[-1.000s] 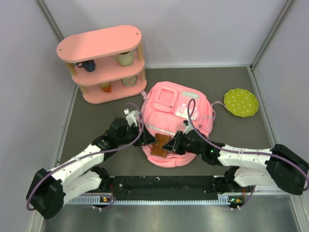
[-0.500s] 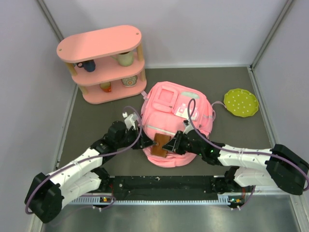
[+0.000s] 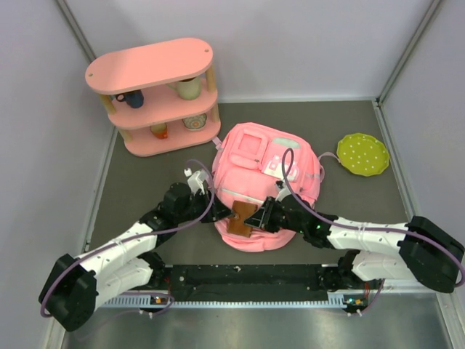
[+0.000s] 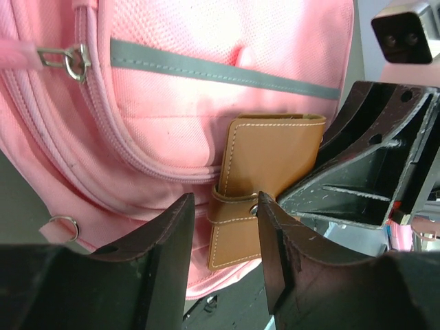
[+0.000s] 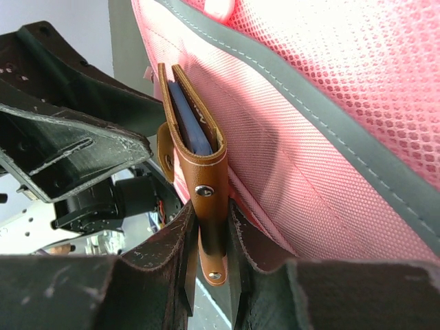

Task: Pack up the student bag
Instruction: Adjust the personal item at the center of the board.

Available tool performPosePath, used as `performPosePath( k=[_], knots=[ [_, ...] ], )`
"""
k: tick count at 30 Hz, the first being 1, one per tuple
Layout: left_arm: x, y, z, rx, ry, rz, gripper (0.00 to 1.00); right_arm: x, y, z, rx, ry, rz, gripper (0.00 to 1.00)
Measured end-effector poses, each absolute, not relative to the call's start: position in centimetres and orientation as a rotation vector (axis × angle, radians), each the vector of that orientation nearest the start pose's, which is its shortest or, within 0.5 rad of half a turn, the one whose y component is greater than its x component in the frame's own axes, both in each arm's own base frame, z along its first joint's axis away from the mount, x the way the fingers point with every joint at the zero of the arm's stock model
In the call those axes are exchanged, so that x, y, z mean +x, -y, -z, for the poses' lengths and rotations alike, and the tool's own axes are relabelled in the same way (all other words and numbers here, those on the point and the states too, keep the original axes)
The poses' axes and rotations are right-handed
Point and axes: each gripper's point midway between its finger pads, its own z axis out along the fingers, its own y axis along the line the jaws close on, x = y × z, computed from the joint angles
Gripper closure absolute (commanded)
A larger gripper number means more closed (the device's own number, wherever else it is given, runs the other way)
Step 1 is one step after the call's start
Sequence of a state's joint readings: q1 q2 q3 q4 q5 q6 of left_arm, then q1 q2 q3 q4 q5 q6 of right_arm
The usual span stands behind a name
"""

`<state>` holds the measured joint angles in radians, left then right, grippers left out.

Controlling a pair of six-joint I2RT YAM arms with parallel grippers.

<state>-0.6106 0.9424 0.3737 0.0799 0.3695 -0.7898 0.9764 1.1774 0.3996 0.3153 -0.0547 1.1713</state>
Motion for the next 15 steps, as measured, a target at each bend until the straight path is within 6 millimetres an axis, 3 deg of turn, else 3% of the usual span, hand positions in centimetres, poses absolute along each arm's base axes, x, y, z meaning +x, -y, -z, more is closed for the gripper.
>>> performPosePath(
  k=[15],
  knots=[
    [18.7, 24.8, -10.4, 0.073, -2.290, 1.218, 0.60, 15.6, -31.8, -9.8, 0.185, -2.349, -1.300, 0.81]
  ],
)
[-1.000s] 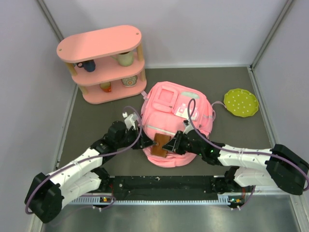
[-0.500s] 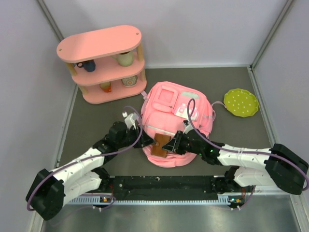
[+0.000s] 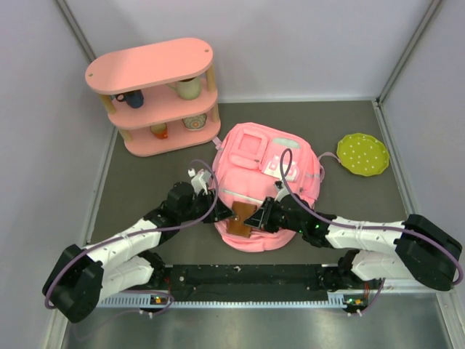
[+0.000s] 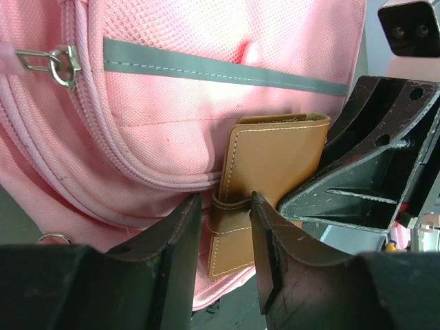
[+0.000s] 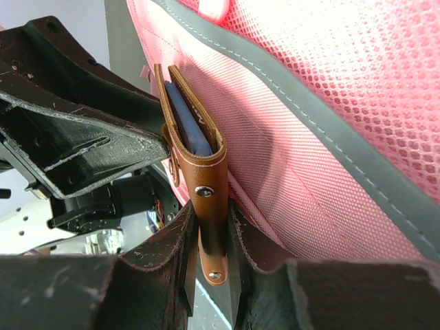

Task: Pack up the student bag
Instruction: Adjust the personal item at the center of the board.

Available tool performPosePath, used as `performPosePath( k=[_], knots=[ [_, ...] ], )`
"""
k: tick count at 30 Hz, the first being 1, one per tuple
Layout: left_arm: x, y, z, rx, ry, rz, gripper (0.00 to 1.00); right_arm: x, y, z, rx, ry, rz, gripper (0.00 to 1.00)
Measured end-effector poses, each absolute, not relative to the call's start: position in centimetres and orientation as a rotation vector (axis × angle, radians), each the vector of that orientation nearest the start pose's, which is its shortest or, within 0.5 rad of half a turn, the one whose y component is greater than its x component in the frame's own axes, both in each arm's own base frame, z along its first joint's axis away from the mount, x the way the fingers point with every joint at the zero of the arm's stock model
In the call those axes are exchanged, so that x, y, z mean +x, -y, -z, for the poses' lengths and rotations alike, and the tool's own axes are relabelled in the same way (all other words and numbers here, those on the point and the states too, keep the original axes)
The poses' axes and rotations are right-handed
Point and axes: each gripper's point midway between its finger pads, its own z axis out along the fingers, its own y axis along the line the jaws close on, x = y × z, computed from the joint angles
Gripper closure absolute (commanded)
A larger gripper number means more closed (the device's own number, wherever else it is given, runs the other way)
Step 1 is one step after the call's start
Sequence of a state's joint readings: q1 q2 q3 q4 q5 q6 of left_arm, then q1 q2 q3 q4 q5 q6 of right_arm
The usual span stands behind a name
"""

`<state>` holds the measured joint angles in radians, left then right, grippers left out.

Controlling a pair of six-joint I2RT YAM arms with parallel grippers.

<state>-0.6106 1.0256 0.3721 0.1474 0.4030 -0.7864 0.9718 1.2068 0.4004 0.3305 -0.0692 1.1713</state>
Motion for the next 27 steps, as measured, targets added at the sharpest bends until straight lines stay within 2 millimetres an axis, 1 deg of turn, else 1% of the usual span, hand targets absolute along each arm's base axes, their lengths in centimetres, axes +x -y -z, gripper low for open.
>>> performPosePath(
  k=[2, 4, 6, 10, 14, 18, 27],
  knots=[
    [18.7, 24.8, -10.3, 0.072, -2.285, 1.219, 0.58, 15.6, -31.8, -9.8, 0.185, -2.350, -1.300, 0.81],
    [18.7, 24.7, -10.2, 0.066, -2.281, 1.217, 0.52, 15.6, -31.8, -9.8, 0.185, -2.350, -1.300, 0.81],
    [18.6, 24.4, -10.1, 0.055, -2.275, 1.212, 0.49, 15.6, -31.8, -9.8, 0.185, -2.350, -1.301, 0.81],
    [18.6, 24.1, -10.6, 0.035, -2.243, 1.213, 0.43, 15.6, -31.8, -9.8, 0.184, -2.350, -1.301, 0.81],
    [18.7, 23.9, -11.4, 0.026, -2.204, 1.214, 0.43, 15.6, -31.8, -9.8, 0.184, -2.351, -1.302, 0.81],
    [18.7, 23.9, -11.7, 0.032, -2.182, 1.222, 0.45, 15.6, -31.8, -9.7, 0.185, -2.352, -1.302, 0.81],
    [17.9, 24.0, -10.3, 0.058, -2.226, 1.234, 0.48, 15.6, -31.8, -9.7, 0.185, -2.357, -1.303, 0.80]
  ],
)
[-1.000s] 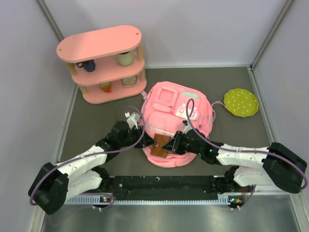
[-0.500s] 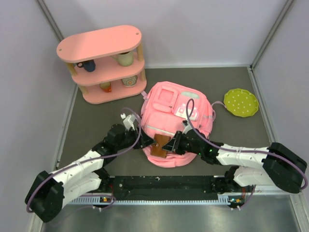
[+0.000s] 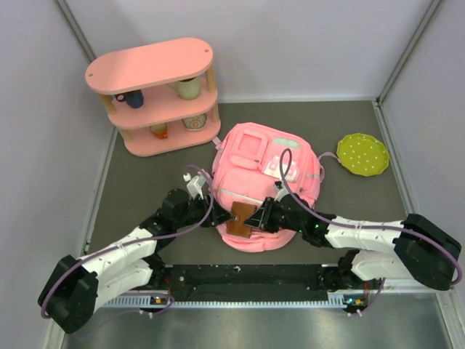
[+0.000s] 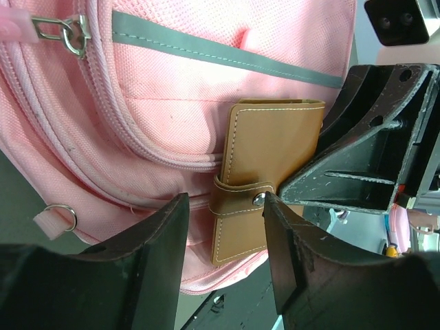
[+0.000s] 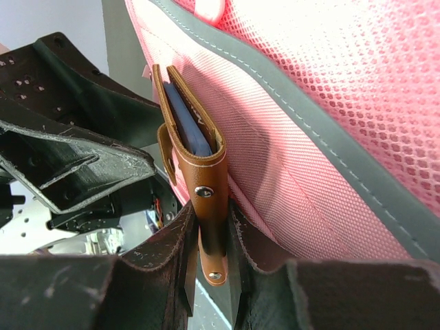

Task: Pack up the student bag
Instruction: Adjust the personal item at the center of the board.

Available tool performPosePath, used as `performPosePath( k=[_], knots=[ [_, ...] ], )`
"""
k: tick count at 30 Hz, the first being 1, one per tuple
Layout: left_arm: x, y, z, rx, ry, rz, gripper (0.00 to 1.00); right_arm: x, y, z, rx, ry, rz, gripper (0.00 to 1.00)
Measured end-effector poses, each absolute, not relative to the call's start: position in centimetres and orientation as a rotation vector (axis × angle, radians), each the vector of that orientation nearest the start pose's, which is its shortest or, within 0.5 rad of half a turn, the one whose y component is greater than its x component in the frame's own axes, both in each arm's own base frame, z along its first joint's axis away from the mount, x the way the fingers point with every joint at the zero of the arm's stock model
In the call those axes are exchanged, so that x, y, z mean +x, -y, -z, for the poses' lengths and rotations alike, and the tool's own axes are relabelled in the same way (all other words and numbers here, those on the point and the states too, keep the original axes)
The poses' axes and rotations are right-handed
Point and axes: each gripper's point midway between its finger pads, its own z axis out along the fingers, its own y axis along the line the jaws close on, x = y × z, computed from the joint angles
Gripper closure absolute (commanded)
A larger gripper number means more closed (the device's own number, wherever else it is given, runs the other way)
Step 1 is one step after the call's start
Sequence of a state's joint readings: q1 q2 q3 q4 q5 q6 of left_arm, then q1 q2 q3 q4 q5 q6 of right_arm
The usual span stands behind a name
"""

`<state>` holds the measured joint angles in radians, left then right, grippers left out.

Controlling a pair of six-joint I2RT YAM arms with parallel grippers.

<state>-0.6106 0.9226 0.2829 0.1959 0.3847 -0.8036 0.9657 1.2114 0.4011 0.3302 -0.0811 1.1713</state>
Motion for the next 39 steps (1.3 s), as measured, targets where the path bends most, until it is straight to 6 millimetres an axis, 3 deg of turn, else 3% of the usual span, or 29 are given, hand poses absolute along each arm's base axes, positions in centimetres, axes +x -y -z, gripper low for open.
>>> performPosePath(
  k=[11, 28, 39],
  knots=[
    [18.02, 24.43, -10.03, 0.083, -2.217, 1.256, 0.59, 15.67, -31.92, -9.65, 0.184, -2.360, -1.302, 0.80],
    [18.12, 24.63, -10.59, 0.031, -2.177, 1.306, 0.58, 15.63, -32.23, -9.43, 0.177, -2.372, -1.307, 0.80],
    [18.20, 24.46, -10.19, 0.003, -2.178, 1.296, 0.68, 15.64, -32.44, -9.45, 0.172, -2.380, -1.309, 0.80]
  ],
)
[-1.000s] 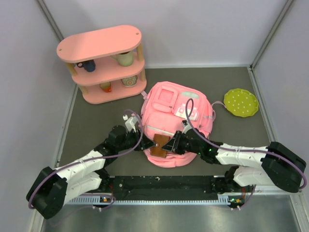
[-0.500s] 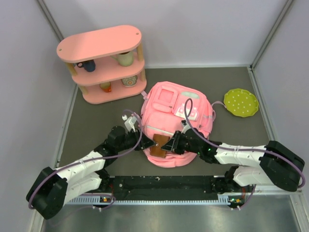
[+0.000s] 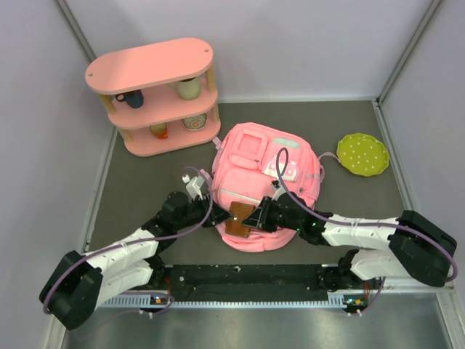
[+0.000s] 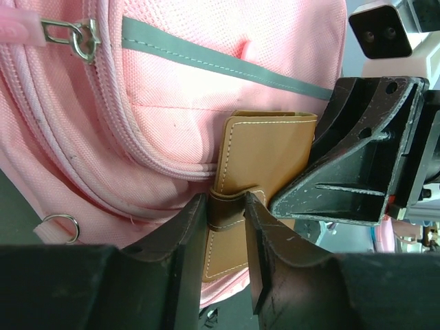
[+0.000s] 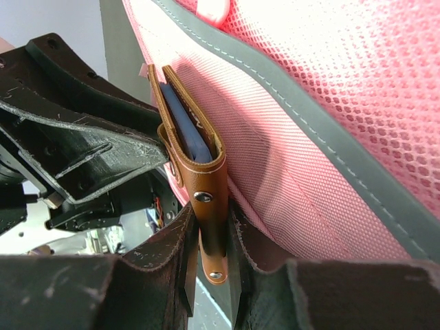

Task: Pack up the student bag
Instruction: Adjust the personal item at the center of the board.

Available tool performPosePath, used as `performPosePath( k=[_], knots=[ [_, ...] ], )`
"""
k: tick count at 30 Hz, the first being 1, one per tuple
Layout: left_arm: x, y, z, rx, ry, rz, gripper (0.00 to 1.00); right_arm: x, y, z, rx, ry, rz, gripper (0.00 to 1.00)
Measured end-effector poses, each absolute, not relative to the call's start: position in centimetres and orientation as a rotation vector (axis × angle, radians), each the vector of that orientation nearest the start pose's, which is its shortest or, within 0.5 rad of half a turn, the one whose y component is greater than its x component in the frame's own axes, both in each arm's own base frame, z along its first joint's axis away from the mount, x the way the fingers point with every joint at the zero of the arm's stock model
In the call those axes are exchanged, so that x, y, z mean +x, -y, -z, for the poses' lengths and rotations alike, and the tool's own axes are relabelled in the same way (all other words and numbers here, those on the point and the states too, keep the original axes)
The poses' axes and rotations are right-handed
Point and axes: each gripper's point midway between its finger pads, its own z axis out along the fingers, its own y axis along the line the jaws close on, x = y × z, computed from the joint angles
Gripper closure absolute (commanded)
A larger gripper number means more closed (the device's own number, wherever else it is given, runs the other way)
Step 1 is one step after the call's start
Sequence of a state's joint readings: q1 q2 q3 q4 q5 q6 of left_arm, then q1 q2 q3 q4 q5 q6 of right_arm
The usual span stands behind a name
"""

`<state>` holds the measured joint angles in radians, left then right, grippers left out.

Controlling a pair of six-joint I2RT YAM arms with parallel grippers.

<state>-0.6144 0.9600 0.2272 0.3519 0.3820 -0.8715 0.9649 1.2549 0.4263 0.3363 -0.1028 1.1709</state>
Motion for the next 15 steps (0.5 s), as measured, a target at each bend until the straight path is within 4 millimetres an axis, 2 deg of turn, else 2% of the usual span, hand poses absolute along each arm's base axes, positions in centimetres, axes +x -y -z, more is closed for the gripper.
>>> performPosePath(
  k=[5, 13, 15],
  knots=[
    [18.21, 24.45, -9.96, 0.015, -2.181, 1.282, 0.67, 15.61, -32.43, -9.30, 0.172, -2.386, -1.308, 0.80],
    [18.02, 24.71, -9.93, 0.036, -2.177, 1.279, 0.55, 15.59, -32.45, -9.18, 0.172, -2.391, -1.307, 0.80],
    [17.96, 24.77, -9.96, 0.040, -2.176, 1.282, 0.54, 15.58, -32.45, -9.15, 0.171, -2.392, -1.307, 0.80]
  ],
)
